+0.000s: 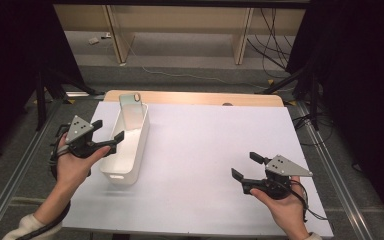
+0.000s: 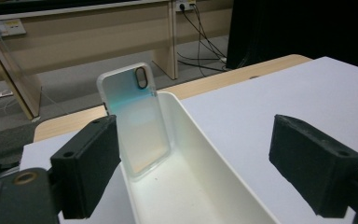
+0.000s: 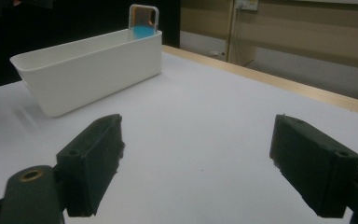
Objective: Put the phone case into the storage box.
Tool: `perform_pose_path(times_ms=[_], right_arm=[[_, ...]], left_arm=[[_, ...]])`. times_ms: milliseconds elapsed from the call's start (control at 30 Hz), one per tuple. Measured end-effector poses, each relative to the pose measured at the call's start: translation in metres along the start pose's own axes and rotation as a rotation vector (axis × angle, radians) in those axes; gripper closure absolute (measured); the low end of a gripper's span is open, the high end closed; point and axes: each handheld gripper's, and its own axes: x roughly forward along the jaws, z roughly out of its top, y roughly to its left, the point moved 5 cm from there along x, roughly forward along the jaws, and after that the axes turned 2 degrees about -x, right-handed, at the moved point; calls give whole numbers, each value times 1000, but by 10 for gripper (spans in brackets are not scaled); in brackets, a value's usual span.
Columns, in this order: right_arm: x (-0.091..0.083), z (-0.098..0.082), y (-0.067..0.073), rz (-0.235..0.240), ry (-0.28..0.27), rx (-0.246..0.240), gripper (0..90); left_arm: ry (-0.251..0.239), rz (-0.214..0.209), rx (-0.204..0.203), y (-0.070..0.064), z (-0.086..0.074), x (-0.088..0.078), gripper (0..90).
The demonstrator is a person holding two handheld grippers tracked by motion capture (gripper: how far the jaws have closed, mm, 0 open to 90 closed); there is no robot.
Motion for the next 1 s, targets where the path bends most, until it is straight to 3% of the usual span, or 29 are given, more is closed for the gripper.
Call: perform_pose_path(times_ms=[200, 633, 1000], right_arm=[[1, 0, 0, -4, -12, -6, 181], [-1, 1, -1, -11, -3, -17, 180], [-3, -1, -1, 3, 9, -14, 181]], left_arm=[[-9, -29, 1, -15, -8, -10, 154], [-20, -70, 29, -35, -21, -25, 154], [-40, -149, 68, -58, -33, -24, 153]])
